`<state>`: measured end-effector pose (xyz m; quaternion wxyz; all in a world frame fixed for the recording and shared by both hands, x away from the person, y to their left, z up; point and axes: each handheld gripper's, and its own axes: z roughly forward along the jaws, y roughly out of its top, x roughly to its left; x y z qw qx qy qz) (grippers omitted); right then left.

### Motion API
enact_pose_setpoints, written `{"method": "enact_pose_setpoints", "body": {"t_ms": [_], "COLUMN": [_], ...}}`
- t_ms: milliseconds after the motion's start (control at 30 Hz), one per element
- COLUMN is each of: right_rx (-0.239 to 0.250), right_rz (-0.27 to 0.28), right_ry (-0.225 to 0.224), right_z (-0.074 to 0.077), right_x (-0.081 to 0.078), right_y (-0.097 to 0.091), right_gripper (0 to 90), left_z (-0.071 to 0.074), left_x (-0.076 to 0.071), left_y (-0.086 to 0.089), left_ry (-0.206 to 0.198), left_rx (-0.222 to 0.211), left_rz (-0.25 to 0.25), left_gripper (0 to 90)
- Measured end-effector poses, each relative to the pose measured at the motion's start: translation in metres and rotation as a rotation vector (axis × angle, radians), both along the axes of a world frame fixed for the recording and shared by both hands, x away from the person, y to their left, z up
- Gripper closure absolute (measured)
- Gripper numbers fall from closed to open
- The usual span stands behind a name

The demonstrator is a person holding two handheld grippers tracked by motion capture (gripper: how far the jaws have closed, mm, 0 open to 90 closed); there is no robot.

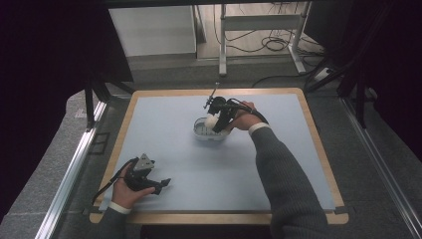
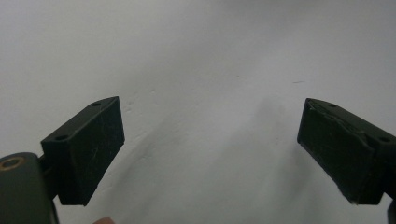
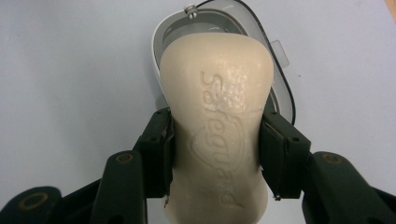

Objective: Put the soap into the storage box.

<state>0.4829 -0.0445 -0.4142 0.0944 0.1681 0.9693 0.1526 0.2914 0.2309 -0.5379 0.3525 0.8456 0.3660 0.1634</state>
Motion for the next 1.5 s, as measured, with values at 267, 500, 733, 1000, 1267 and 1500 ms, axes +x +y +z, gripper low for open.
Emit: {"method": "enact_pose_setpoints", "body": {"t_ms": [267, 500, 733, 1000, 1267, 1500], "right_rx": [-0.020, -0.041, -0.076, -0.111, -0.115, -0.130], "right_rz": [0.041, 0.077, 0.109, 0.132, 0.155, 0.171], "right_ry": [-0.002, -0.009, -0.020, -0.032, -0.028, -0.032], "right_z": [-0.006, -0.014, -0.019, -0.025, -0.029, -0.034], "right_x": [0.007, 0.013, 0.018, 0.020, 0.023, 0.025], "right_y": [0.012, 0.020, 0.025, 0.029, 0.030, 0.032], "right_gripper": [49.9, 49.9, 49.9, 49.8, 49.8, 49.7], "left_z": [0.000, -0.001, -0.001, -0.001, -0.002, -0.001], "left_x": [0.000, 0.001, 0.001, 0.001, 0.001, 0.001], "left_y": [0.000, -0.001, -0.001, -0.002, -0.002, -0.002], "left_ry": [0.001, 0.004, 0.007, 0.008, 0.006, 0.005], "left_rx": [0.000, 0.000, -0.002, -0.005, -0.001, -0.002], "left_rz": [-0.001, -0.003, -0.002, -0.002, -0.003, -0.001], "left_gripper": [7.8, 7.8, 7.8, 7.8, 7.8, 7.8]}}
